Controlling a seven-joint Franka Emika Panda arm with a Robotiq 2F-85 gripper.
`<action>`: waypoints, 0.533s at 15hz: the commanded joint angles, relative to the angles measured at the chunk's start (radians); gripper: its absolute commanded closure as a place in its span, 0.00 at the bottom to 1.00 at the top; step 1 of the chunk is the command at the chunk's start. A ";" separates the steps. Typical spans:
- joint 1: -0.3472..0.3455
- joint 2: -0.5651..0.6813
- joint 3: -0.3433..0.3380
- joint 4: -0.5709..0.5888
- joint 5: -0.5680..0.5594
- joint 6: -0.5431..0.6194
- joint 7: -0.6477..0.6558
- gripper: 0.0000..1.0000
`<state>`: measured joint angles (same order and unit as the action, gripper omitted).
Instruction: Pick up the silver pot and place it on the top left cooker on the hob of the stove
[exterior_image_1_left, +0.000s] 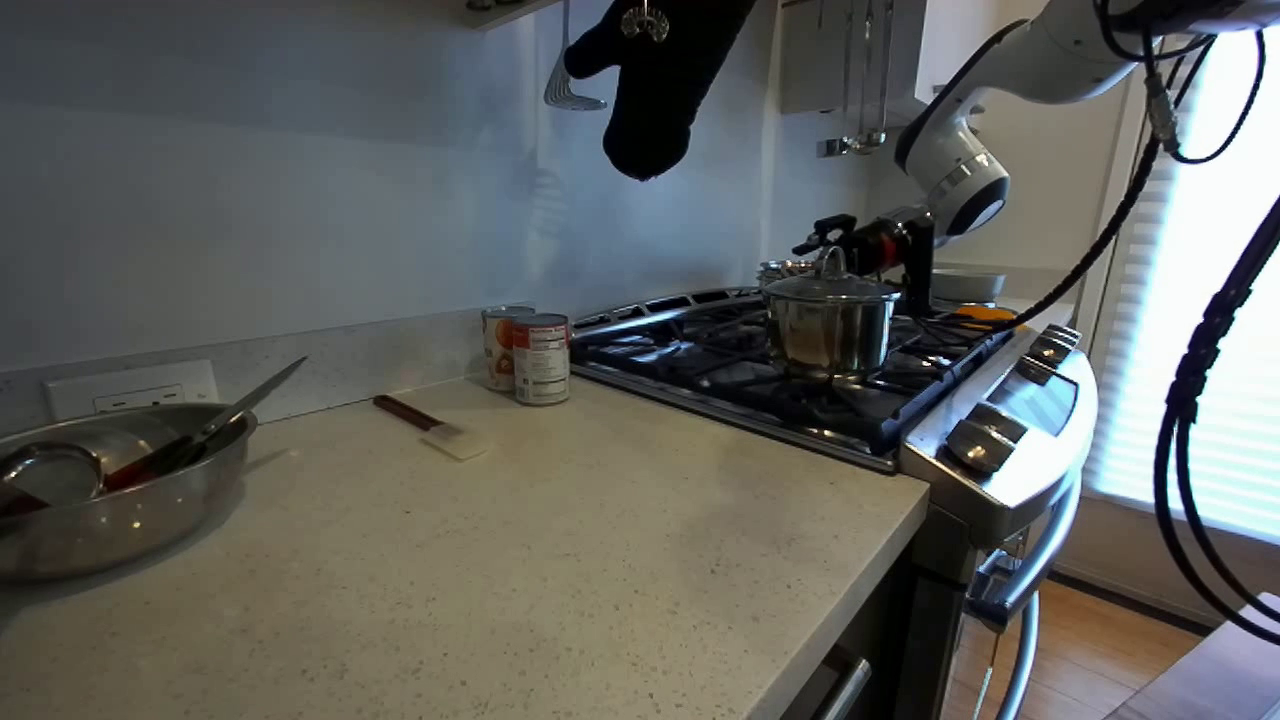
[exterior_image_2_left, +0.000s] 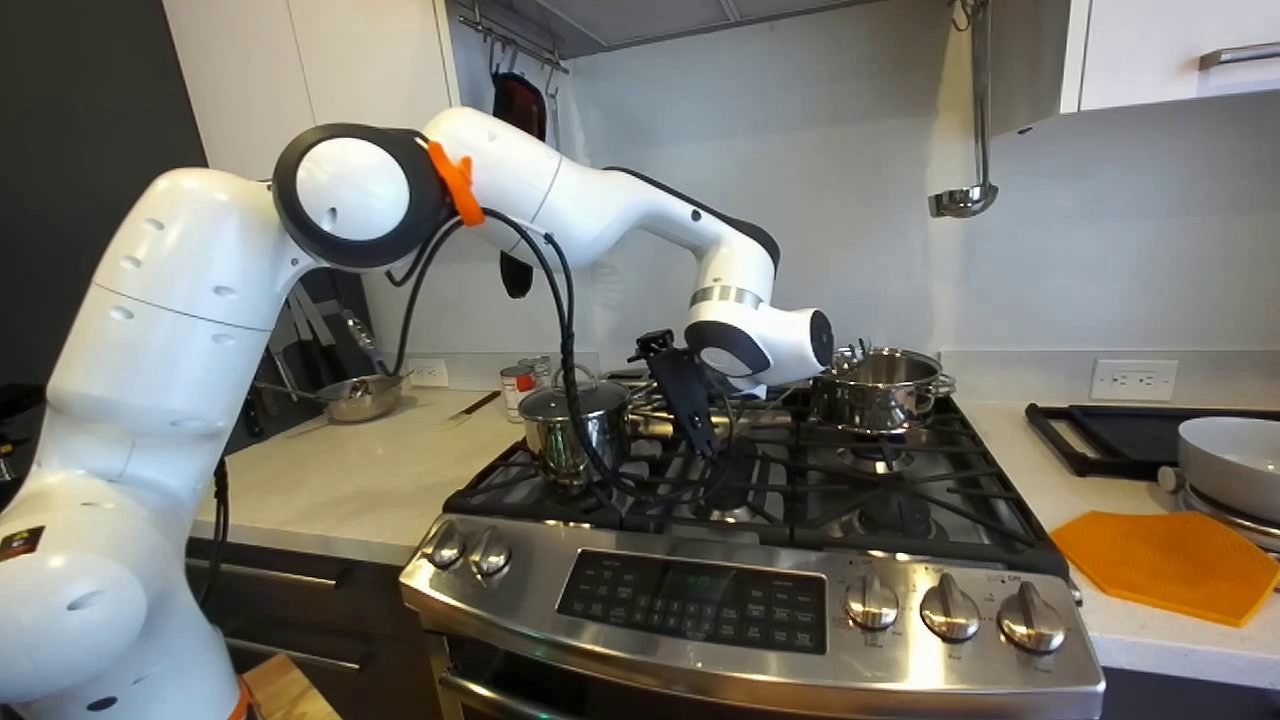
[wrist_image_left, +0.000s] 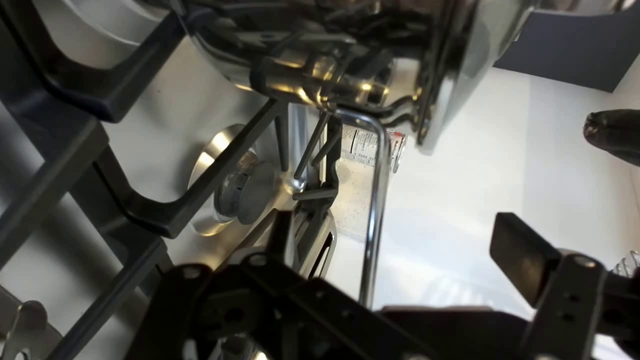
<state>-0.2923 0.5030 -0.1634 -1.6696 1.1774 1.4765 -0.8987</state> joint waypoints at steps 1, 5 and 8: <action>-0.032 0.067 0.025 0.056 0.037 -0.069 -0.026 0.00; -0.050 0.113 0.031 0.097 0.061 -0.133 -0.060 0.00; -0.065 0.135 0.028 0.120 0.079 -0.169 -0.082 0.00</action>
<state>-0.3228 0.5938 -0.1480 -1.5958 1.2255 1.3569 -0.9483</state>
